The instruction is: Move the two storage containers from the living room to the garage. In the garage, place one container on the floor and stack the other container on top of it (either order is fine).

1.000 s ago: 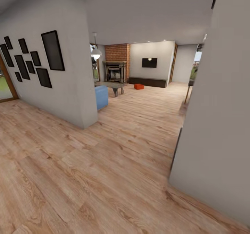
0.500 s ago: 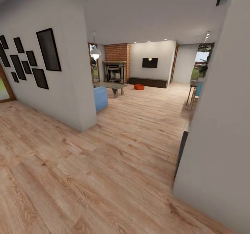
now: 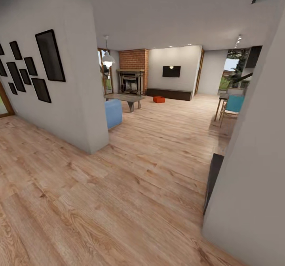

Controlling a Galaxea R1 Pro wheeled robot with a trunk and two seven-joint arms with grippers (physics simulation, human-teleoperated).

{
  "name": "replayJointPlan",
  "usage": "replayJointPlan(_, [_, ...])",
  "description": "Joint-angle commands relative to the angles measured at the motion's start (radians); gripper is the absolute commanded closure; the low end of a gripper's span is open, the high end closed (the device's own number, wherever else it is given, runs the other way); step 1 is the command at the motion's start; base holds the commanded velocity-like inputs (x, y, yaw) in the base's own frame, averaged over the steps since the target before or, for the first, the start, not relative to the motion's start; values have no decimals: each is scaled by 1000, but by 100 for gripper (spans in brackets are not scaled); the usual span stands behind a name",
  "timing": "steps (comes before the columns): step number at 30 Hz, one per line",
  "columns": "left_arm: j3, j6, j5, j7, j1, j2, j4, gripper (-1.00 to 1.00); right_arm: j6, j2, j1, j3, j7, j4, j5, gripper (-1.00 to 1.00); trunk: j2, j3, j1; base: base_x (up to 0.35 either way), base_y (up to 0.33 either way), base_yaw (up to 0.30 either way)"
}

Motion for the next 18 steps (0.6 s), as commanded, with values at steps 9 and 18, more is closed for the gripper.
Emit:
replayJointPlan(9, [-1, 3, 6, 2, -1, 1, 0, -100, -5, 1, -1, 8, -1, 3, -11, -100, 0, -1, 1, 322, 0, 0])
replayJointPlan(18, [-1, 3, 6, 2, -1, 1, 0, -100, -6, 1, -1, 8, -1, 3, -11, -100, 0, -1, 1, 322, 0, 0])
